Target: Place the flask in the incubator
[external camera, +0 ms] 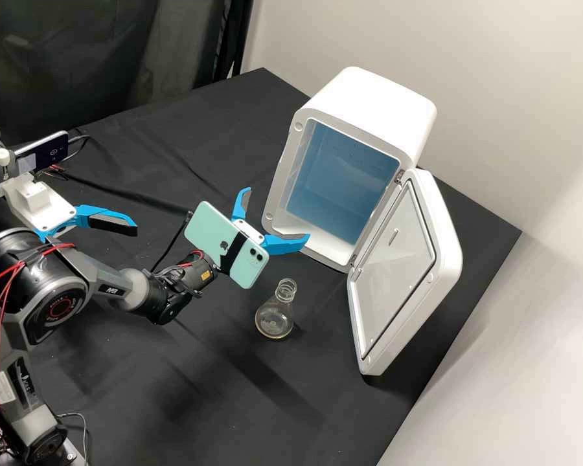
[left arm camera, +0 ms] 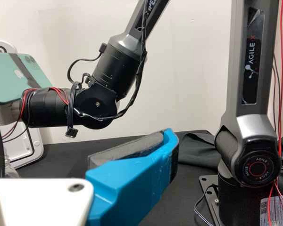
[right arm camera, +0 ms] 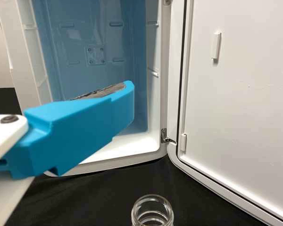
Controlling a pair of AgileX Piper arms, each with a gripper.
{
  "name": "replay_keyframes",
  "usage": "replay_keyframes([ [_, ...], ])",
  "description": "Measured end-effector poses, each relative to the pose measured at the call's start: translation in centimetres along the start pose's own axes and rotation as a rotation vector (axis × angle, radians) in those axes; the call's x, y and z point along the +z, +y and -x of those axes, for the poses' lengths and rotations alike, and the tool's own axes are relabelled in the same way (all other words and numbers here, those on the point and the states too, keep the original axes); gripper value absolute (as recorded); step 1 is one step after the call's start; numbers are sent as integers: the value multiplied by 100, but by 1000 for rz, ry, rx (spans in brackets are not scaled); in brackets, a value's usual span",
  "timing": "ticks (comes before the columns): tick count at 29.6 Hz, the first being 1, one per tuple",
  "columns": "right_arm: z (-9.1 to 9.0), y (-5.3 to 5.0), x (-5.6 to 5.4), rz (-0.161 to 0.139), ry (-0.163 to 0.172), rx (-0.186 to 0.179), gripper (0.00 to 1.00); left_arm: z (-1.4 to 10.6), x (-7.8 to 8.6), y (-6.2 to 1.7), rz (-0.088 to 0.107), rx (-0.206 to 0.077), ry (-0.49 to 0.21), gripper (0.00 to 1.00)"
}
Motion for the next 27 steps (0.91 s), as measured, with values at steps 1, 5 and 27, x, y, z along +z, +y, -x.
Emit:
replay_keyframes([
  [1,0,0,0,0,0,0,100,0,0,0,0,0,0,100],
  [5,0,0,0,0,0,0,100,0,0,0,0,0,0,100],
  [27,0,0,0,0,0,0,100,-90,24,-351,58,-87,-10,100],
])
